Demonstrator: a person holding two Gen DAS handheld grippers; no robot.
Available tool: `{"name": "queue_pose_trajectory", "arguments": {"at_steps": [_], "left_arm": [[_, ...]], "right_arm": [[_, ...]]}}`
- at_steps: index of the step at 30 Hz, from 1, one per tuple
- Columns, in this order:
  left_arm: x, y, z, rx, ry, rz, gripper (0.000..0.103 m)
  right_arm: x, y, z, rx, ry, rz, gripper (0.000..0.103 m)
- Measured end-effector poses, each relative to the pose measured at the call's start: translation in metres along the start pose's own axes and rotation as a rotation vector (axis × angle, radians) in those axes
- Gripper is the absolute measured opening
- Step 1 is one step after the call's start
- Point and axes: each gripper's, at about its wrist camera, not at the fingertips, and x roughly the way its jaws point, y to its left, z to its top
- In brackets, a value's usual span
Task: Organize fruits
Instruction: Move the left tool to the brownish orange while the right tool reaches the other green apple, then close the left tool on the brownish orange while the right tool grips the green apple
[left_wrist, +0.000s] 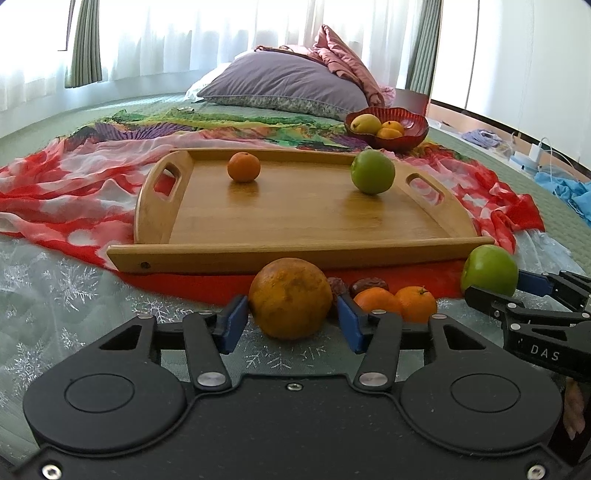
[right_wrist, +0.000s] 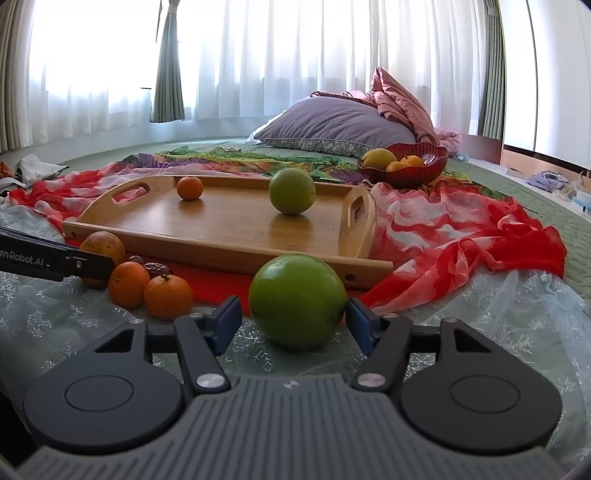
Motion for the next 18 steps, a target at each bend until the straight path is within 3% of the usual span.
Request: {"name": "queue_pose_trajectory", "arguments": {"at_steps": [18], "left_arm": [[0.0075,-0.0003,-0.0033,0.001,-0.005,0.004,0.047]], "right_arm": [[0.0074,-0.0002,-0.0017,-0.004,0.012,-0.007,0.06]]}}
